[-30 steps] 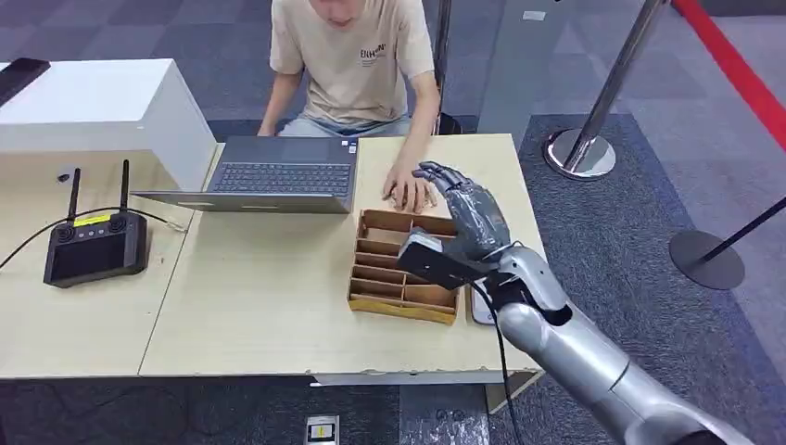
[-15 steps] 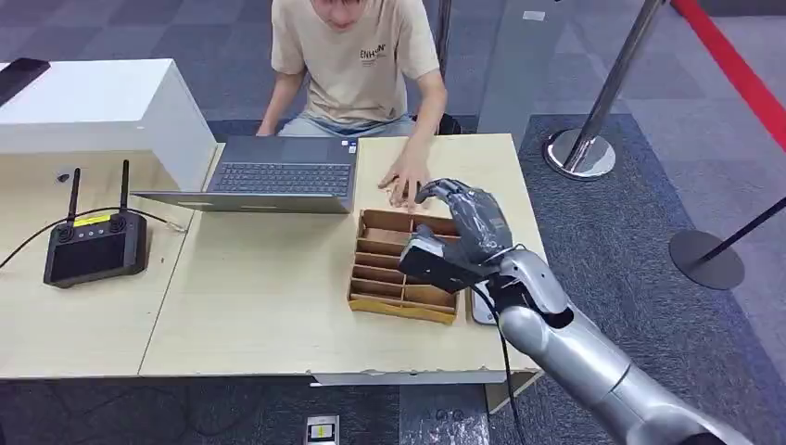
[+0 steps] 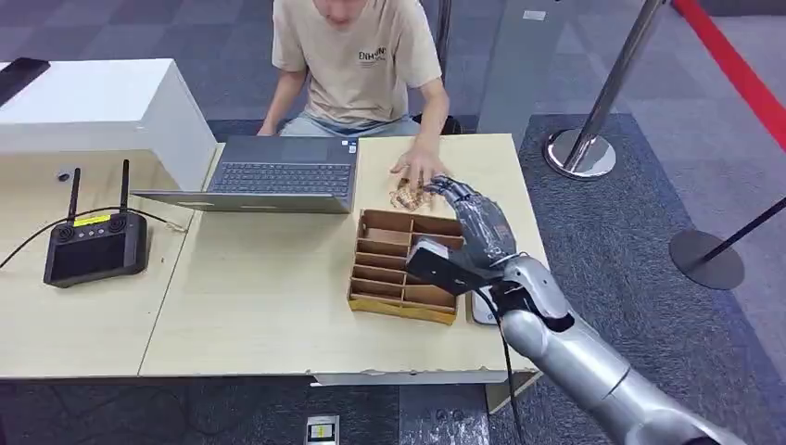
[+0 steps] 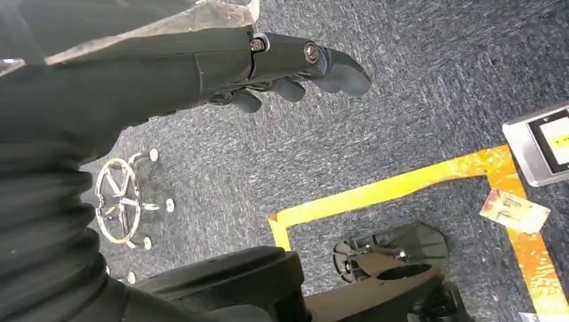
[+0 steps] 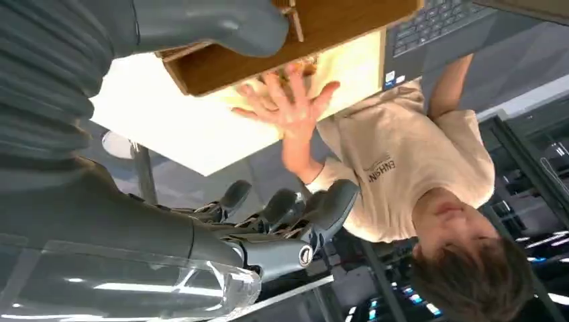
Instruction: Pass the card to the sensor for recognition and then transmit it.
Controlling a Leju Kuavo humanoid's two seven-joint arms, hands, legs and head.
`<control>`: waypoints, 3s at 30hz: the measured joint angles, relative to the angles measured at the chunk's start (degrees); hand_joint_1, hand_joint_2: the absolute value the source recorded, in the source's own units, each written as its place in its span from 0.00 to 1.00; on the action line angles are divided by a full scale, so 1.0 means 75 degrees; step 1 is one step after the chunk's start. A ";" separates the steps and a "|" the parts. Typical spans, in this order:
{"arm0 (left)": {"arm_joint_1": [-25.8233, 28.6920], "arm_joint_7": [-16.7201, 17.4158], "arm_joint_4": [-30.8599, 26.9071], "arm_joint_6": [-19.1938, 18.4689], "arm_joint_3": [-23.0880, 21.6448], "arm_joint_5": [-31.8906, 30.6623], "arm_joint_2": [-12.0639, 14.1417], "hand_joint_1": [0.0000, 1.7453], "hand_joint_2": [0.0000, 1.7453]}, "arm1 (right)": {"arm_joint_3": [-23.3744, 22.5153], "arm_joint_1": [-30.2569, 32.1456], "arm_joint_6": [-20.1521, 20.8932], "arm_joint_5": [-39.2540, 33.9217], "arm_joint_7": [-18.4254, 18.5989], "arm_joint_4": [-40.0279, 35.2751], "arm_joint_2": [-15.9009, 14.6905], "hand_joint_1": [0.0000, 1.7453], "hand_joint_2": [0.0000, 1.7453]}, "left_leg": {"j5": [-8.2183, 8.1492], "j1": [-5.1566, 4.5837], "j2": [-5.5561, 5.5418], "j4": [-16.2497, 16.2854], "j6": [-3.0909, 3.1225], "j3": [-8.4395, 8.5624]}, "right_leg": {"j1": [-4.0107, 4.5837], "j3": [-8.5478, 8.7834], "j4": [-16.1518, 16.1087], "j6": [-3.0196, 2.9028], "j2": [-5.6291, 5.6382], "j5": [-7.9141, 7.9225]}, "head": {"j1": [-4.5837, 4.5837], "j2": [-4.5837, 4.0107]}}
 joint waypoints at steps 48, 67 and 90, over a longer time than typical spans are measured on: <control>-0.0014 0.0038 0.0000 -0.0061 0.0000 0.0000 0.0000 0.00 1.00 | 0.0128 0.0133 -0.0084 0.0411 -0.0023 0.1737 0.0306 0.43 1.00 | 0.0001 0.0000 0.0001 0.0000 0.0000 0.0015 | 0.0000 0.0015 0.0000 0.0000 0.0000 0.0000 | -0.0003 0.0000; -0.0021 0.0000 0.0000 -0.0058 0.0000 0.0009 0.0000 0.00 1.00 | 0.0309 0.0082 -0.0102 0.1629 0.0382 0.1915 0.0399 0.58 1.00 | 0.0000 0.0000 0.0000 0.0000 0.0000 0.0016 | 0.0000 0.0016 0.0000 0.0000 0.0000 0.0000 | 0.0000 0.0000; -0.0026 -0.0052 0.0000 -0.0044 0.0023 0.0035 0.0000 0.00 1.00 | 0.0420 0.0081 0.0000 0.1772 0.0396 0.2002 0.0449 0.00 1.00 | 0.0001 0.0000 0.0003 0.0000 0.0000 0.0036 | 0.0001 0.0035 -0.0001 0.0000 0.0000 0.0001 | 0.0000 0.0000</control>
